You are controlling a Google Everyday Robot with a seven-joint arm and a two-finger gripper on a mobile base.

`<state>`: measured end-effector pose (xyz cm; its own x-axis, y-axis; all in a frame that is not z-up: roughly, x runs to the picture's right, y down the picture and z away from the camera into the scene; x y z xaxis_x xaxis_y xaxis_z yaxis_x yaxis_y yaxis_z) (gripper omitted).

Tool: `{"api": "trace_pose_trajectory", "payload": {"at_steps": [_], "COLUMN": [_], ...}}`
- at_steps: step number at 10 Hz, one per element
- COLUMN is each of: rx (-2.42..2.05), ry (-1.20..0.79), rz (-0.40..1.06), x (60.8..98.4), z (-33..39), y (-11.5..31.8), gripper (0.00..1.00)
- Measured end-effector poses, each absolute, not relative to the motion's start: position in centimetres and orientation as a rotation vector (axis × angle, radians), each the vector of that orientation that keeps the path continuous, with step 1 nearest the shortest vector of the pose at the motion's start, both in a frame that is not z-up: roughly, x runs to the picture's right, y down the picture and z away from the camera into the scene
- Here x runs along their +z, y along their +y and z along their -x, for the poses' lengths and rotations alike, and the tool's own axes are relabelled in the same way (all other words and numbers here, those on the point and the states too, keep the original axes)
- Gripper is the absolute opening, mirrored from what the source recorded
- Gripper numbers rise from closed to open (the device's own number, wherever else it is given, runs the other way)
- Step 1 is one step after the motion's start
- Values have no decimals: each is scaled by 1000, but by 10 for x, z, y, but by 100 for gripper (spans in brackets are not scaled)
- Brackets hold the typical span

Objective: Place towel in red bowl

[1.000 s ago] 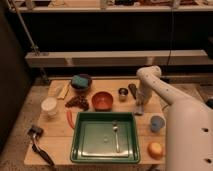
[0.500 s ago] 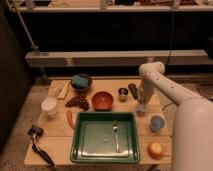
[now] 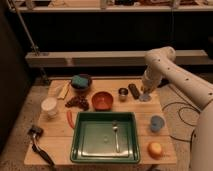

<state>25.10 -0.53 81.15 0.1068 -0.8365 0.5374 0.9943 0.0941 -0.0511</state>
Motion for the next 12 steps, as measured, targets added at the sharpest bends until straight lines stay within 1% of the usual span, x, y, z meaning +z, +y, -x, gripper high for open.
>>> {"api": "trace_pose_trajectory", "payload": {"at_steps": [3,5,9,12], "rx": [-1479,-1559,-1663,-1749], "ry": [-405,-422,-534,-600], "rz": [388,320,228,204], "x": [801,802,809,813], "z": [-230,-179,-92,-39], "y": [-33,-59,-74,-67], "gripper": [0,0,0,0]}}
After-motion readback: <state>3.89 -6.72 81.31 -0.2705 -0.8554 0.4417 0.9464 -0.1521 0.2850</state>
